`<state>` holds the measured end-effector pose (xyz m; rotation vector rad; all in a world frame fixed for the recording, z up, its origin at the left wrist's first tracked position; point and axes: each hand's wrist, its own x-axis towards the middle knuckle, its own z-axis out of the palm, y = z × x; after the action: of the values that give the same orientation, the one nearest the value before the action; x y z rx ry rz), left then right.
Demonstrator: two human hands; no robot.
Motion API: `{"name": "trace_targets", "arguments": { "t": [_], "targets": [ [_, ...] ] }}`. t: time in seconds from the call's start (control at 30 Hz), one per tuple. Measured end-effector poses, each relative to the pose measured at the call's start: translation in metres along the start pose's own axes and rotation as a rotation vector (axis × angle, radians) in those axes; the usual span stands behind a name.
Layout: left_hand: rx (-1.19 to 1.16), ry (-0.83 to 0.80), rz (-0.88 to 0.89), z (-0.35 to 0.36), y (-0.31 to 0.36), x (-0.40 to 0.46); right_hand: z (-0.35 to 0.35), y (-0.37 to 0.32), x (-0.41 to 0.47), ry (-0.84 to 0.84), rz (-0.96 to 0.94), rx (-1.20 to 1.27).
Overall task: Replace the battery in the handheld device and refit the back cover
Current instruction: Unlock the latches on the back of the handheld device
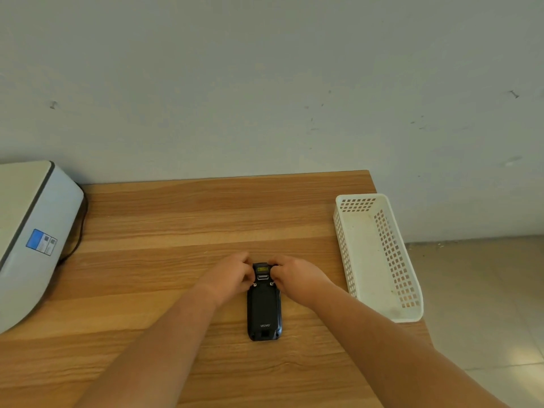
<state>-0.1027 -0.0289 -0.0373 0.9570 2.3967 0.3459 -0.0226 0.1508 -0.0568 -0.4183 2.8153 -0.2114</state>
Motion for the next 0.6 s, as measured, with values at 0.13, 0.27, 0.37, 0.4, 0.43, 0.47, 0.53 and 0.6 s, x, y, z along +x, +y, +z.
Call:
{"name": "trace_targets", "arguments": {
  "t": [0.13, 0.27, 0.37, 0.4, 0.43, 0.47, 0.53, 0.6],
  "targets": [
    [0.026, -0.032, 0.096, -0.003, -0.0047, 0.0023, 0.002, 0.0012, 0.0015, 0.002, 0.033, 0.02],
    [0.087, -0.045, 0.121, -0.0021, -0.0081, 0.0035, 0.0039, 0.0015, 0.0019, 0.016, 0.033, 0.017],
    [0.127, -0.018, 0.153, -0.0031, -0.0056, 0.0045, -0.0005, -0.0017, 0.0008, -0.017, 0.048, 0.017],
    [0.151, -0.005, 0.164, -0.0027, -0.0045, 0.0049, -0.0006, -0.0016, 0.0011, -0.008, 0.046, 0.009],
    [0.18, 0.006, 0.185, -0.0014, -0.0036, 0.0054, -0.0012, -0.0018, 0.0012, -0.008, 0.05, 0.011],
    [0.213, 0.01, 0.205, -0.0005, -0.0031, 0.0056, -0.0022, -0.0029, 0.0008, -0.013, 0.052, 0.022],
    [0.261, 0.019, 0.228, 0.0, -0.0026, 0.0059, -0.0027, -0.0042, 0.0006, -0.01, 0.044, 0.032],
    [0.274, 0.036, 0.243, -0.0004, -0.0032, 0.007, -0.0025, -0.0049, 0.0001, -0.008, 0.033, 0.028]
  ]
}}
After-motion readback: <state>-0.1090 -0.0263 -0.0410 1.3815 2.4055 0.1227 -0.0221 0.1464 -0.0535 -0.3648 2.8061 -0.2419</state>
